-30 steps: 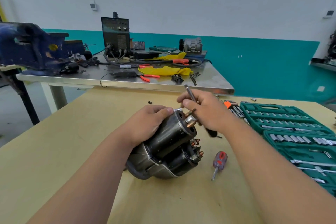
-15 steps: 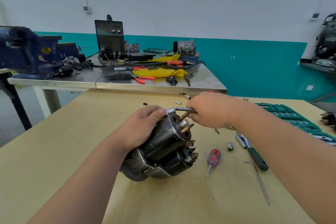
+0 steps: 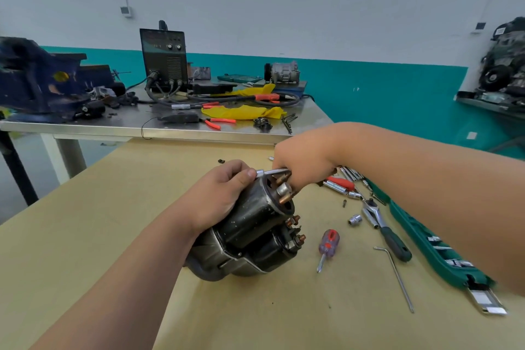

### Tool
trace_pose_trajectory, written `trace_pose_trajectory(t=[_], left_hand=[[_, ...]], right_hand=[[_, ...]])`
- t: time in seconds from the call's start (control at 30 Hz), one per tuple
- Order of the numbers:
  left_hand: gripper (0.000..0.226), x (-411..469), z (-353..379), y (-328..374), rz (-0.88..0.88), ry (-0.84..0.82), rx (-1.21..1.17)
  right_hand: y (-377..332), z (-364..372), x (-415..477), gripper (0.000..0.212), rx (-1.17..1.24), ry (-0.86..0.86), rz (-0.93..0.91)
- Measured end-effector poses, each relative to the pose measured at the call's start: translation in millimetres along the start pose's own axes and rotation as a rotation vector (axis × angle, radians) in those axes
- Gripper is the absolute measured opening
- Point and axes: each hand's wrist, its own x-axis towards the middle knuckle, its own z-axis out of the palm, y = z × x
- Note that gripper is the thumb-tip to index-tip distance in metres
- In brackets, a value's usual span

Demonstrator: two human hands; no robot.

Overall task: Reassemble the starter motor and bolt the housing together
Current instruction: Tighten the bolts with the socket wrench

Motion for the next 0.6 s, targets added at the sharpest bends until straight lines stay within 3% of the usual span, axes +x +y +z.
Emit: trace_pose_trajectory(t=[0.1,0.17,0.2,0.27,0.33,0.4,0.47,0.53,0.6], left_hand=[[0.027,3.4,-2.2,-1.9,-0.009,0.0,-0.015],[0.028,4.4,-2.4,-4.9,-0.011,-0.001,-0.027],[0.029,5.5,-2.8,-6.3,-0.01,0.004,-0.021],[0.031,7.2,-3.3,-9.0,-0.01,0.019,-0.001],[0.033,7.7,-3.3,-10.8,0.005,0.036,0.006],[0.033,8.8,-2.4,-11.4,0.012,0.047,0.024],[0.033,9.0,-1.5,-11.3,0.01,0.048,0.029],[0.034,8.7,-1.3,-10.5,0.009,0.044,0.029],[0.034,8.0,-1.0,-9.7,0.011,0.042,0.032]], right_hand=[[-4.1,5.4,3.2,0.019,0.017,0.042,-0.031],[2.5,8.5,-6.6,0.012,0.073,0.183,-0.042],[14.3,10.5,-13.9,0.033,0.105,0.298,-0.008],[45.0,24.8,-39.2,0.058,0.252,0.582,0.199],[71.5,58.0,-61.7,0.034,0.399,0.703,0.526],[85.9,102.2,-63.5,0.036,0.384,0.427,0.802],[83.5,143.3,-54.3,0.037,0.368,0.121,0.886],[83.6,166.8,-47.5,0.023,0.292,0.045,0.9],[87.5,172.1,-49.1,0.018,0.292,0.079,0.916]])
